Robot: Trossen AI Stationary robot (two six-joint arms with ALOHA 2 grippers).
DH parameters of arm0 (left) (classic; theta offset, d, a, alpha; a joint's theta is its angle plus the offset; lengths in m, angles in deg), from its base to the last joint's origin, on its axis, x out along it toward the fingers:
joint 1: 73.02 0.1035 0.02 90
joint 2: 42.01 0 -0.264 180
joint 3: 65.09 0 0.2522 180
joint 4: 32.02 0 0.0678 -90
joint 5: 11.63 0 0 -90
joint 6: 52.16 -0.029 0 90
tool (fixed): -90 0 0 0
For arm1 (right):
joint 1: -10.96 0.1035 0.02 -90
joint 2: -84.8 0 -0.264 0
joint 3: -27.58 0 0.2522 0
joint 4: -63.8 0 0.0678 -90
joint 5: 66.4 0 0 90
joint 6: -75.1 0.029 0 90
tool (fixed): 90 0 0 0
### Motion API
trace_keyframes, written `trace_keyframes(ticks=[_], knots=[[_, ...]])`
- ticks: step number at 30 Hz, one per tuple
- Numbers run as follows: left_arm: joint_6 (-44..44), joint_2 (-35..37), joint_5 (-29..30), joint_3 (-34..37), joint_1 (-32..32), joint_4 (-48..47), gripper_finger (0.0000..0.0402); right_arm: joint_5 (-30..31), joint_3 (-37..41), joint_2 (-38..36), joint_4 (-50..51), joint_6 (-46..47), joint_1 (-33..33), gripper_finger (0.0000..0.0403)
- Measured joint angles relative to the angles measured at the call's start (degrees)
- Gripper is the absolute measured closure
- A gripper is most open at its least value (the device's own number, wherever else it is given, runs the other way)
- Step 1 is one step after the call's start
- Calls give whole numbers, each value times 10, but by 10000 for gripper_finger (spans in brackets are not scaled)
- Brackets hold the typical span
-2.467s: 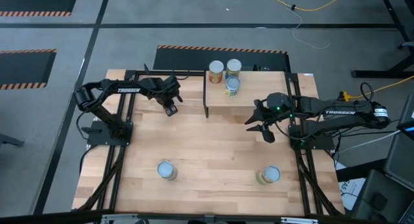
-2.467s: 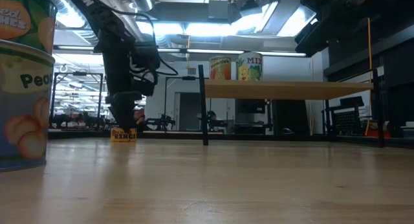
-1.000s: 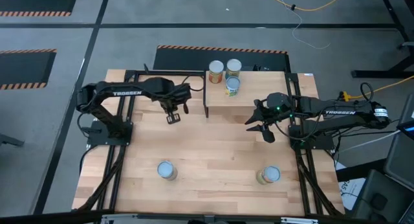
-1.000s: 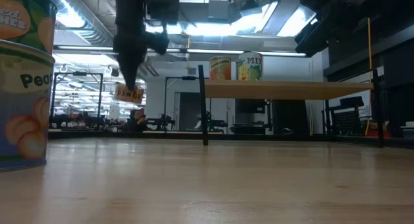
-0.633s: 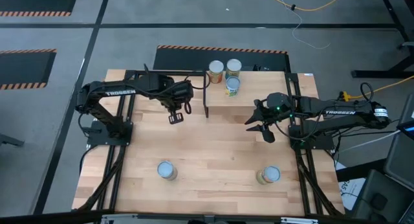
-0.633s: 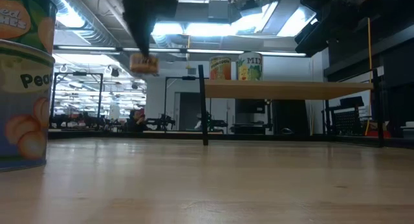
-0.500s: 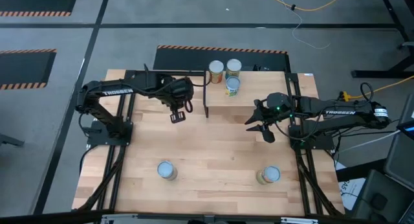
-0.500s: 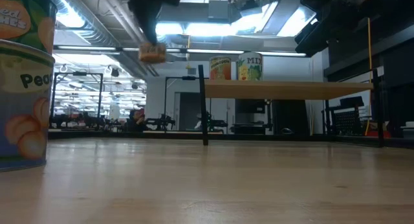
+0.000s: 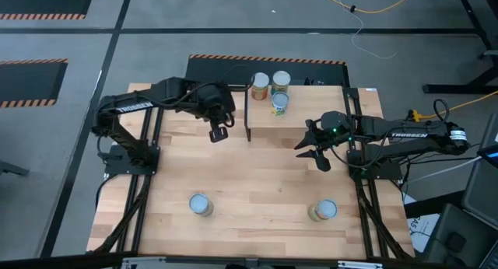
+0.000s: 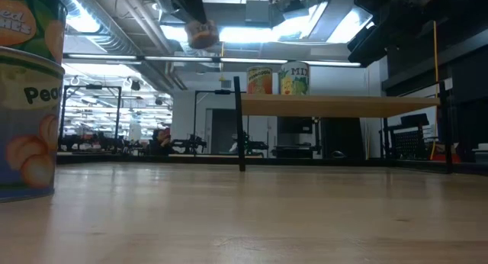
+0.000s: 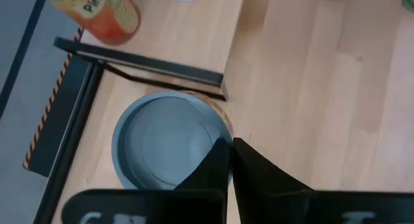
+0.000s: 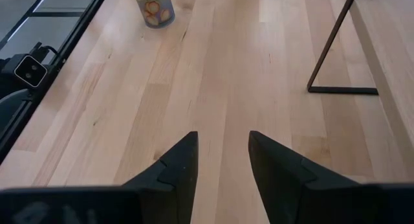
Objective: Pick and place cans onto a shelf
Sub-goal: Put the yellow canned pineapple rings on the shelf
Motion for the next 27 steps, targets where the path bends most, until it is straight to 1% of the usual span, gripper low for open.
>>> trace_keyframes(ticks=[6, 13, 23, 27], knots=[[-32, -35, -2, -35, 0, 6, 401, 0, 0, 0, -1, 0, 0, 262], [-76, -110, -2, -98, 1, 9, 401, 0, 0, 0, -2, 0, 0, 262], [-136, -232, -1, -215, 3, 18, 401, 0, 0, 0, 0, 1, 0, 262], [-137, -262, -1, -234, 11, 22, 401, 0, 0, 0, 0, 1, 0, 262]])
